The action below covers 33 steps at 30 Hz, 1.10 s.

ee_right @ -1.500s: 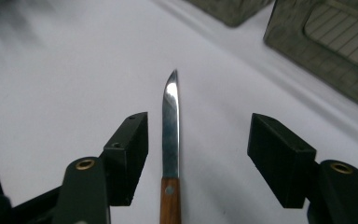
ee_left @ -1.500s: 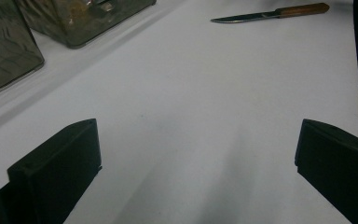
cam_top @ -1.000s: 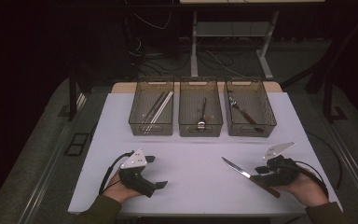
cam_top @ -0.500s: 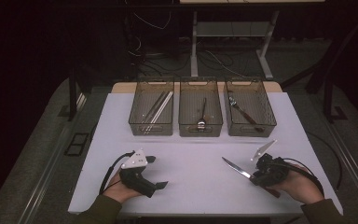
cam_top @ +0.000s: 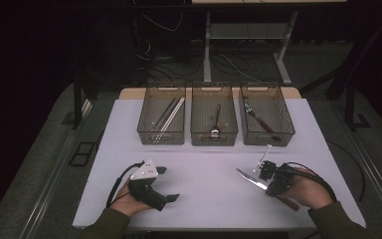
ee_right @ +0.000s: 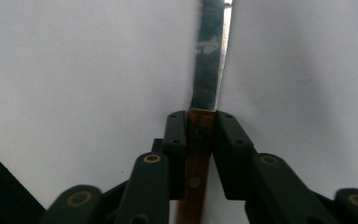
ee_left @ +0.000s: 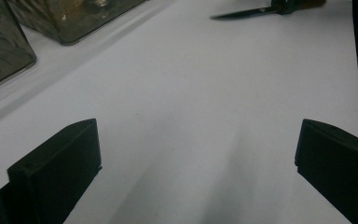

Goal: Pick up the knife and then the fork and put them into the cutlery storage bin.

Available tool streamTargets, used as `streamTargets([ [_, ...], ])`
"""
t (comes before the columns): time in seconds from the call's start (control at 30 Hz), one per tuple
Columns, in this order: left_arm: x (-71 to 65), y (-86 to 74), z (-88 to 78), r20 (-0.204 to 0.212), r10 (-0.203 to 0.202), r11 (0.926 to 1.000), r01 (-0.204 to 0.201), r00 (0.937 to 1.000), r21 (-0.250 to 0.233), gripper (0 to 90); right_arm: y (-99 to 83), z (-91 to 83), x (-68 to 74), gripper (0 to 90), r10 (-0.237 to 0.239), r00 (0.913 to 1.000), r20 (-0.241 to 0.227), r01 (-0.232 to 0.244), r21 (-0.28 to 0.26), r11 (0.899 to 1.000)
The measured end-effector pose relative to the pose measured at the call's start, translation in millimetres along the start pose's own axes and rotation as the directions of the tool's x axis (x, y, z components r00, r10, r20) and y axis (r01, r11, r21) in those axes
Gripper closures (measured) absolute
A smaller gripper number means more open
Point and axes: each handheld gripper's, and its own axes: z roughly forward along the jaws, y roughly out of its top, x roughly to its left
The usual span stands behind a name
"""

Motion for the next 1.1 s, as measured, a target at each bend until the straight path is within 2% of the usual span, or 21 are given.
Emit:
streamTargets([
  [0.13,0.0,0.1,-0.3,0.001,0.0,1.0,0.0,1.0,0.0,0.0,-0.4,-0.3,-0.7,77.4,0.008,0.9999,-0.008,-0.008,-0.002,1.0],
  [0.27,-0.2,0.2,-0.3,0.001,0.002,1.0,-0.002,1.0,-0.001,0.0,-5.6,-1.7,-5.7,77.5,0.021,0.999,-0.038,-0.023,-0.048,0.999],
  [0.4,-0.2,0.2,-0.4,0.002,0.002,1.0,-0.002,1.0,-0.003,0.0,-7.9,-3.5,-11.4,77.5,0.034,0.9992,-0.021,-0.036,-0.09,0.995],
  [0.53,-0.2,0.2,-0.3,0.004,0.006,1.0,-0.006,1.0,-0.001,0.0,-12.4,-7.6,-16.1,77.5,0.061,0.9968,-0.052,-0.069,-0.164,0.984],
  [0.57,-0.3,0.3,-0.3,0.004,0.006,1.0,-0.006,1.0,-0.001,0.0,-14.0,-8.4,-18.0,77.5,0.065,0.9968,-0.047,-0.072,-0.176,0.982],
  [0.63,-0.4,0.3,-0.4,0.004,0.007,1.0,-0.007,1.0,0.0,0.0,-16.8,-10.1,-19.5,77.5,0.092,0.994,-0.059,-0.102,-0.217,0.971],
  [0.7,-0.5,0.3,-0.3,0.004,0.007,1.0,-0.007,1.0,0.0,0.0,-20.0,-11.9,-22.4,77.5,0.095,0.9933,-0.065,-0.109,-0.253,0.961],
  [0.8,-0.5,0.3,-0.1,0.004,0.006,1.0,-0.006,1.0,0.0,0.0,-25.1,-15.1,-26.8,77.5,0.117,0.9911,-0.064,-0.131,-0.311,0.941],
  [0.97,-0.5,0.3,0.0,0.004,0.006,1.0,-0.006,1.0,0.001,0.0,-33.7,-18.6,-35.2,77.4,0.164,0.9822,-0.092,-0.187,-0.409,0.893],
  [1.1,-0.5,0.3,0.0,0.005,0.006,1.0,-0.006,1.0,0.002,0.0,-39.7,-19.5,-41.2,77.4,0.198,0.9734,-0.115,-0.229,-0.476,0.849],
])
